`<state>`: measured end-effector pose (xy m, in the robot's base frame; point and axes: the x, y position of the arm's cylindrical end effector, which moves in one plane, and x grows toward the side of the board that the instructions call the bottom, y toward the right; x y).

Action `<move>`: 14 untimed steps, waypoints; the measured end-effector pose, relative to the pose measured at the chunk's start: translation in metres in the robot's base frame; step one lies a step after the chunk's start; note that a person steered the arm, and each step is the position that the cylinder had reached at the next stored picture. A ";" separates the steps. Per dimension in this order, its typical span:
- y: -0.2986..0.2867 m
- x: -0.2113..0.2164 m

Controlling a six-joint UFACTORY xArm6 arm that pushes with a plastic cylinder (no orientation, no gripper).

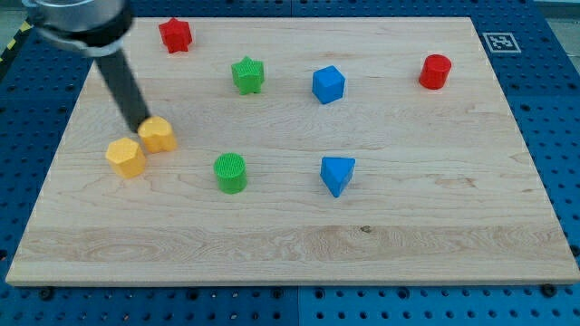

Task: Move the hexagon into the top side of the green star

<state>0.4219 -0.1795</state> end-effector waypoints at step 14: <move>0.014 -0.080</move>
<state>0.3421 -0.1657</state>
